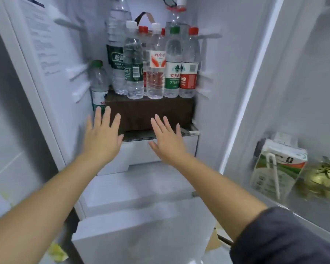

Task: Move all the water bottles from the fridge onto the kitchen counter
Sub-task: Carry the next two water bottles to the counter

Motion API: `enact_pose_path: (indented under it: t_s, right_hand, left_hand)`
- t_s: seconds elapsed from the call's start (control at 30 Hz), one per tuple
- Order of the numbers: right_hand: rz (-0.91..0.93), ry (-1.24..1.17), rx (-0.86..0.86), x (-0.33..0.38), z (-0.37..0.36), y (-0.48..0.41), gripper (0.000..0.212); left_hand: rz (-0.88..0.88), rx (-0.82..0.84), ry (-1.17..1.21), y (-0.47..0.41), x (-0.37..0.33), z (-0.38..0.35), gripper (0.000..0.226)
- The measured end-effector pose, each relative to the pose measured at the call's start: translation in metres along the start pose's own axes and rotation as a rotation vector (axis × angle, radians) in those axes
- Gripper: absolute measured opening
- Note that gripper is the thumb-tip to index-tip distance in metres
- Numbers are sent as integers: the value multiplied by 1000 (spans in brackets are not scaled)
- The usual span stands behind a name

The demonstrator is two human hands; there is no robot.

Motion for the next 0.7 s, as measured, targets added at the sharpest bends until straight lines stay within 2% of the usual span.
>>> enact_pose_path:
  t_s: [0.13, 0.33, 0.43, 0.7]
  right_hand:
    - [94, 34, 5, 16, 8, -56, 73]
    - [110, 63, 16, 17, 6, -89, 74]
    - [119, 52, 1, 14, 7, -91, 73]
    - [124, 11, 35, 15, 9, -94, 79]
  left_hand:
    - [27, 27, -205, -73, 34, 3, 66]
    - [-10, 12, -483, -143, 59, 16, 67]
    - [15, 51, -488, -168, 67, 15, 67]
    - [50, 241, -271, -223, 82, -1, 58]
Point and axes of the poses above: each hand's wrist, its own y-axis away from the middle knuckle, its own z-axis out of the back of the hand, x = y × z, the point moved 10 cm from there along -y, towards the middle knuckle, and after that the axes turned 15 degrees about -y, right-handed, at the moved point
